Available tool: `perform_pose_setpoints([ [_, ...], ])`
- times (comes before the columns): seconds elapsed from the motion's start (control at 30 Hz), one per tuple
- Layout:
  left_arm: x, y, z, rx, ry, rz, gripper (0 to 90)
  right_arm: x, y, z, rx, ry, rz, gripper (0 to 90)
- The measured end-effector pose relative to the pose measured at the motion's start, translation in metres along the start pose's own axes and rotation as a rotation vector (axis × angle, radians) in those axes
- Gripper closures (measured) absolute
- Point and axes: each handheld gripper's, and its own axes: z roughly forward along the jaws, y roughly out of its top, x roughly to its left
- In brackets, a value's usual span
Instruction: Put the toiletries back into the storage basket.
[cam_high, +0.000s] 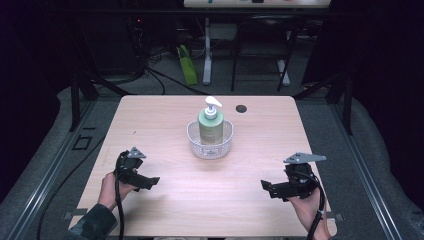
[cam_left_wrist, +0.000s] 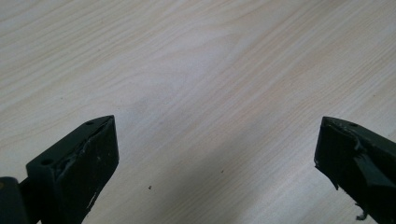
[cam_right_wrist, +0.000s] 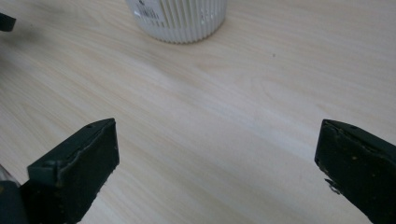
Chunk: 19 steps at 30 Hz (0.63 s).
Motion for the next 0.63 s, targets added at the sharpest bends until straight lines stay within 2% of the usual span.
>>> perform_pose_setpoints([
  [0.07,-0.001,0.0,0.0,0.001,0.003,0.003,0.0,-0.001,-0.004,0.002,0.012,0.004,0.009,0.0],
  [0.1,-0.002,0.0,0.0,-0.001,0.0,0.002,0.0,-0.004,-0.011,0.006,0.037,-0.005,0.016,0.0],
  [0.2,-0.002,0.0,0.0,0.002,0.002,0.0,0.0,-0.006,-0.018,0.01,0.05,-0.001,0.031,0.0],
  [0.33,-0.001,0.0,0.002,0.009,-0.003,0.006,0.0,-0.007,-0.024,0.016,0.074,-0.019,0.007,0.0],
  [0.53,-0.001,0.001,0.004,0.017,-0.005,0.013,0.0,-0.01,-0.026,0.02,0.084,-0.029,0.005,0.0],
  [0.63,-0.001,0.001,0.004,0.017,-0.006,0.012,0.1,-0.011,-0.027,0.02,0.094,-0.043,-0.013,0.0],
])
